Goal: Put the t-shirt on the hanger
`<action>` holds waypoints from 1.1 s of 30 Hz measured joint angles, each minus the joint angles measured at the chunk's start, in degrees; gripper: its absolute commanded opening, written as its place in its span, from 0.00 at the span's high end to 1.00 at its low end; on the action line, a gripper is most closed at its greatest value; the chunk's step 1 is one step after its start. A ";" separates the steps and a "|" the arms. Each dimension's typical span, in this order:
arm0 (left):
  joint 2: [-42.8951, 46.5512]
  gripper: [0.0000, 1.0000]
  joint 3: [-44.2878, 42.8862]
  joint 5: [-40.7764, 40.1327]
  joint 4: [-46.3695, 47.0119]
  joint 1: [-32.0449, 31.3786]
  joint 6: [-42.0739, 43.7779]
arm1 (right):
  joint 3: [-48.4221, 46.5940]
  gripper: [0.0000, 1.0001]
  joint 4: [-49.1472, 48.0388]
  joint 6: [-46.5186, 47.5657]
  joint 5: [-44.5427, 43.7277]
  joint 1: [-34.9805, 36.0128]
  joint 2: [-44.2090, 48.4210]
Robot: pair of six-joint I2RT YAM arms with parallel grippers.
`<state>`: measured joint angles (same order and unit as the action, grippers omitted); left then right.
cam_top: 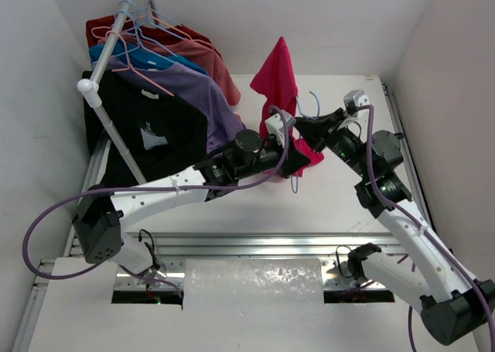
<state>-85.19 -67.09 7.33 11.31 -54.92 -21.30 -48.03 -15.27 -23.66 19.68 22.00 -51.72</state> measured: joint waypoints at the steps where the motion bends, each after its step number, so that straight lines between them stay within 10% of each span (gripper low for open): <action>1: -0.02 0.93 -0.11 -0.04 -0.72 -0.20 0.28 | 1.07 1.00 -1.20 -0.37 -0.31 0.02 0.55; 12: 0.55 0.44 -0.50 0.96 -1.33 -0.79 2.91 | 8.63 1.00 -10.10 -0.39 -1.66 -0.13 3.28; 13: 0.83 0.25 -0.50 1.07 -1.51 -0.81 3.04 | 8.79 1.00 -10.29 -0.28 -1.60 -0.13 3.48; 26: 11.19 0.09 -2.12 13.11 -19.58 -1.05 6.32 | 8.96 1.00 -9.05 2.43 -1.18 -0.13 4.76; 33: 21.29 0.00 -6.78 -8.24 -37.18 -1.49 7.39 | 10.88 1.00 -8.55 2.97 -0.59 -0.13 9.01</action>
<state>-63.90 -73.87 -0.91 -25.87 -56.40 -13.91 -37.15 -23.81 -20.69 19.09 21.87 -42.72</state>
